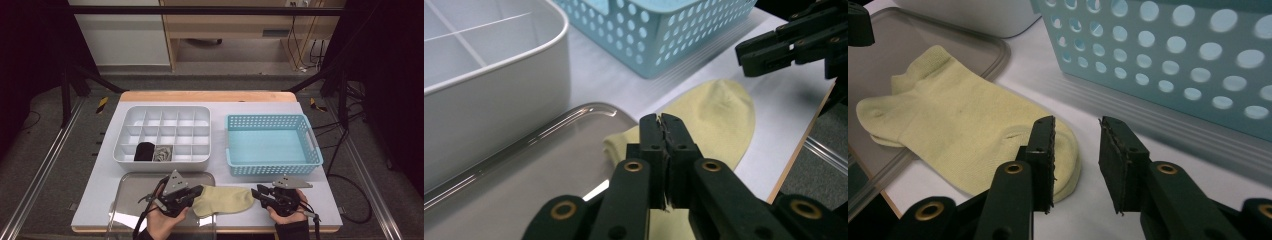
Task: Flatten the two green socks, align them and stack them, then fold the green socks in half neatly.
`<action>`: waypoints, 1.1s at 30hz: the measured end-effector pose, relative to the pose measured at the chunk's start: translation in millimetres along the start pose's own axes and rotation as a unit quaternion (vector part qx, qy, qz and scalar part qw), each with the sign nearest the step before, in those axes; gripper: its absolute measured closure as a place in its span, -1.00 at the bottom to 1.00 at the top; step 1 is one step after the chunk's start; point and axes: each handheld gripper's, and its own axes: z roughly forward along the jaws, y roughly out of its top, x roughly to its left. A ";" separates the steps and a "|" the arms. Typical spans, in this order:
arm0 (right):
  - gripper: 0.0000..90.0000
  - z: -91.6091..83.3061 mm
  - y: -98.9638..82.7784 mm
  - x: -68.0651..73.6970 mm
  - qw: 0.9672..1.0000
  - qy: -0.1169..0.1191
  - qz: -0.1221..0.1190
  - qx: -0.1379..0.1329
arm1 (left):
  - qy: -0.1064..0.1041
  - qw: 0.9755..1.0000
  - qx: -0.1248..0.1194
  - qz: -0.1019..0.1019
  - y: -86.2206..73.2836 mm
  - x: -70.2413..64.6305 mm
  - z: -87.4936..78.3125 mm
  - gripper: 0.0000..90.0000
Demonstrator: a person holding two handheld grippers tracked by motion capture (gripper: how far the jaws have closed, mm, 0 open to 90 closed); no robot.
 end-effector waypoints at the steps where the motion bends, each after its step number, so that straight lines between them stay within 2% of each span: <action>1: 0.48 0.0 -0.3 0.1 1.000 -0.001 0.000 -0.001 | -0.002 1.000 0.002 0.000 1.2 -1.8 2.7 0.97; 10: 0.37 -0.5 -3.6 0.2 1.000 -0.002 0.001 -0.007 | -0.013 1.000 0.023 0.002 0.8 -14.5 28.2 0.98; 23: 0.35 12.9 -12.1 3.2 1.000 0.000 -0.001 0.021 | -0.029 0.998 0.063 0.006 -10.7 -22.1 58.7 0.98; 27: 0.42 15.9 -14.2 5.1 1.000 0.000 -0.004 0.028 | -0.030 0.997 0.073 0.011 -13.3 -23.8 64.6 0.98; 33: 0.67 17.4 -16.1 8.9 1.000 0.002 -0.006 0.031 | -0.031 0.997 0.077 0.009 -13.6 -24.5 67.1 0.98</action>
